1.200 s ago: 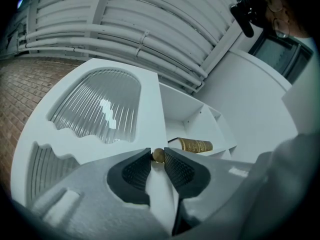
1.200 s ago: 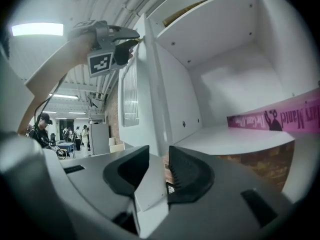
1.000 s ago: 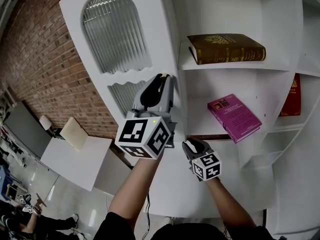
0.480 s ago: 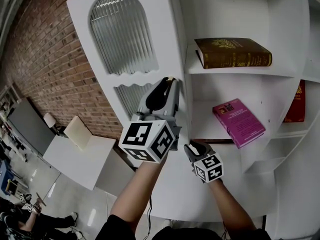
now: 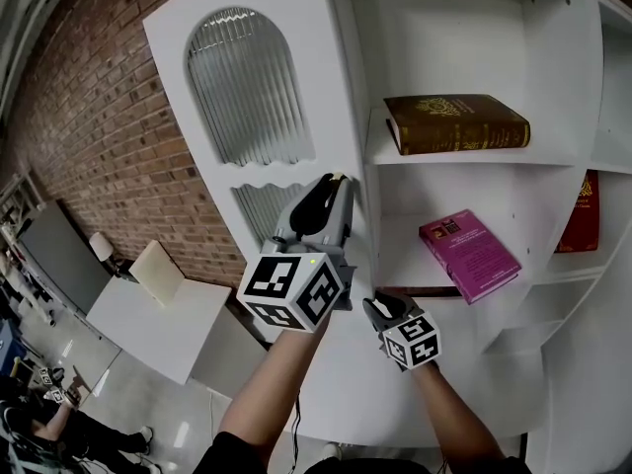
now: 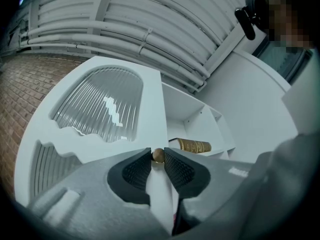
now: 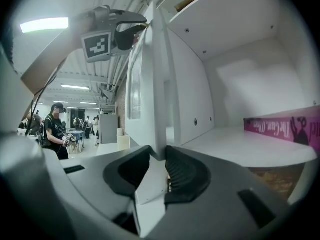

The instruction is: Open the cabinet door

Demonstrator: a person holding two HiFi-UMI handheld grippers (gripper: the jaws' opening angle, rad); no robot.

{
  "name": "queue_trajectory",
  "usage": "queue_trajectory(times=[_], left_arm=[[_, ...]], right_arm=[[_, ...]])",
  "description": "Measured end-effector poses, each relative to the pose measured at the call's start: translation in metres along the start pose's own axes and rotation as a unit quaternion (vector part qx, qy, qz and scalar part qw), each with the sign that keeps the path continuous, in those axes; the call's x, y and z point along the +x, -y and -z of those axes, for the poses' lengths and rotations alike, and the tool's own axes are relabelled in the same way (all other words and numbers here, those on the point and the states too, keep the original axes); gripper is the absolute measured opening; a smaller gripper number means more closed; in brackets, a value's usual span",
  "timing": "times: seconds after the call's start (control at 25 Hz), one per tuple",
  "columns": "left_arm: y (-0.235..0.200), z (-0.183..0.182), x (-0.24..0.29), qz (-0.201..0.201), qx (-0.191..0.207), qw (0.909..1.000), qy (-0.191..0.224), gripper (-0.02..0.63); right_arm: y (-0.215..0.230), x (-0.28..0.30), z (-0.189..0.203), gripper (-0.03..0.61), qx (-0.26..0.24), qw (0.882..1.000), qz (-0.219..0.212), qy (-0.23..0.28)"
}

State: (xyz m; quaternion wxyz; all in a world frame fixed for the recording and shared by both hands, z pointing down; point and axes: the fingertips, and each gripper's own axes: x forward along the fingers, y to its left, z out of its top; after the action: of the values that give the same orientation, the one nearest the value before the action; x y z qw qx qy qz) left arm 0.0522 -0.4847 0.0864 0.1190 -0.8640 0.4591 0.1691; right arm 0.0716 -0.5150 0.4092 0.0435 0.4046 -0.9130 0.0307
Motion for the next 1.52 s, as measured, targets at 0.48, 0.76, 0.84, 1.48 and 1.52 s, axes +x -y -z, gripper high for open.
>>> queue_trajectory(times=[0.48,0.76,0.84,1.48,1.52], left_arm=[[0.008,-0.009,-0.015,0.003,0.027,0.9995,-0.018,0.086],[0.009,-0.016,-0.039,0.0,0.013,0.9997,-0.02,0.083],[0.011,-0.019,-0.048,0.008,0.006,0.9998,-0.017,0.083],[0.006,-0.047,-0.11,0.061,-0.019,0.9979,-0.01,0.081],[0.006,-0.05,-0.113,0.064,-0.017,0.9977,-0.012,0.081]], right_arm=[[-0.014,-0.016,-0.001,0.087,0.016,1.0,-0.004,0.015],[-0.039,-0.025,0.003,0.083,0.012,1.0,0.017,0.008],[-0.047,-0.031,0.006,0.081,0.008,1.0,0.026,0.006],[-0.115,-0.05,0.008,0.071,-0.006,0.997,0.08,-0.02],[-0.119,-0.051,0.008,0.071,-0.002,0.996,0.085,-0.018]])
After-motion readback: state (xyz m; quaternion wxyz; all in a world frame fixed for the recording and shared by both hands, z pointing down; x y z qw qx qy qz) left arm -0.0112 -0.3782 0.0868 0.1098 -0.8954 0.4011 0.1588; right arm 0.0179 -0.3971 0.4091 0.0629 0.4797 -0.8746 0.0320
